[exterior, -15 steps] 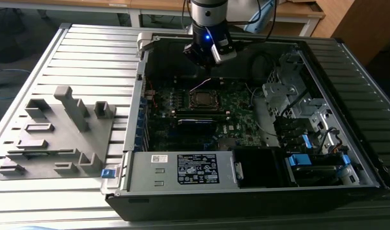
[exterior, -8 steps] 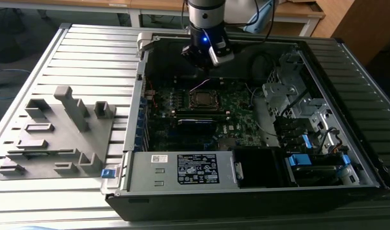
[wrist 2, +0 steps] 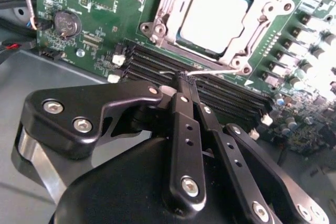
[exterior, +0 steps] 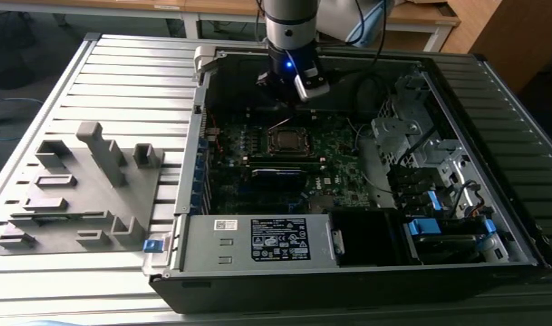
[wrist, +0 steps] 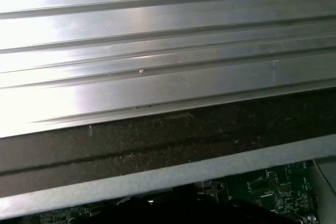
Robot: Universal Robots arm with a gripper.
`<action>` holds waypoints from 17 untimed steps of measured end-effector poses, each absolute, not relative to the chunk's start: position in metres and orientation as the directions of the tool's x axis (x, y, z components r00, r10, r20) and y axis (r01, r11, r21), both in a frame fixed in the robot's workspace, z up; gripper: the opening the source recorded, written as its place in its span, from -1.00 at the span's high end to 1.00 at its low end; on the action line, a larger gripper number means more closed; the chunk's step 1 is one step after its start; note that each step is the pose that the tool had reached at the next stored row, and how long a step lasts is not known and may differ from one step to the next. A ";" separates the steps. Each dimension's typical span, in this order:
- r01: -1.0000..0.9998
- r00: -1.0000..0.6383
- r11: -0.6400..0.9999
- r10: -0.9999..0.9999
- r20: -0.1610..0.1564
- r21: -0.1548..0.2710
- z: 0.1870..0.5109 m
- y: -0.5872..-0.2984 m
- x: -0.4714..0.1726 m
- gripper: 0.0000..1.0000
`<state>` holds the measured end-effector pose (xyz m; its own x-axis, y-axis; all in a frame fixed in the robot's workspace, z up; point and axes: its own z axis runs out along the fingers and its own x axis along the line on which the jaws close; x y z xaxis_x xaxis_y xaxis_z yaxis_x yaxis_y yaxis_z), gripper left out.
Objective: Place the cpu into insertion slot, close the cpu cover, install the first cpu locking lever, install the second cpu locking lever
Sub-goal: 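Install the first cpu locking lever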
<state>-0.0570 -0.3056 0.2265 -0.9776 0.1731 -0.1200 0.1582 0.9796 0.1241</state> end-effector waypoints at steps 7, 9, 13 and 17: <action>0.157 -0.977 0.980 0.173 -0.127 0.125 0.214 -0.306 -0.057 0.79; 0.157 -0.976 0.980 0.173 -0.129 0.126 0.212 -0.306 -0.058 0.79; 0.157 -0.976 0.980 0.173 -0.131 0.126 0.209 -0.306 -0.059 0.79; 0.181 -0.972 0.975 0.197 -0.131 0.126 0.208 -0.306 -0.059 0.79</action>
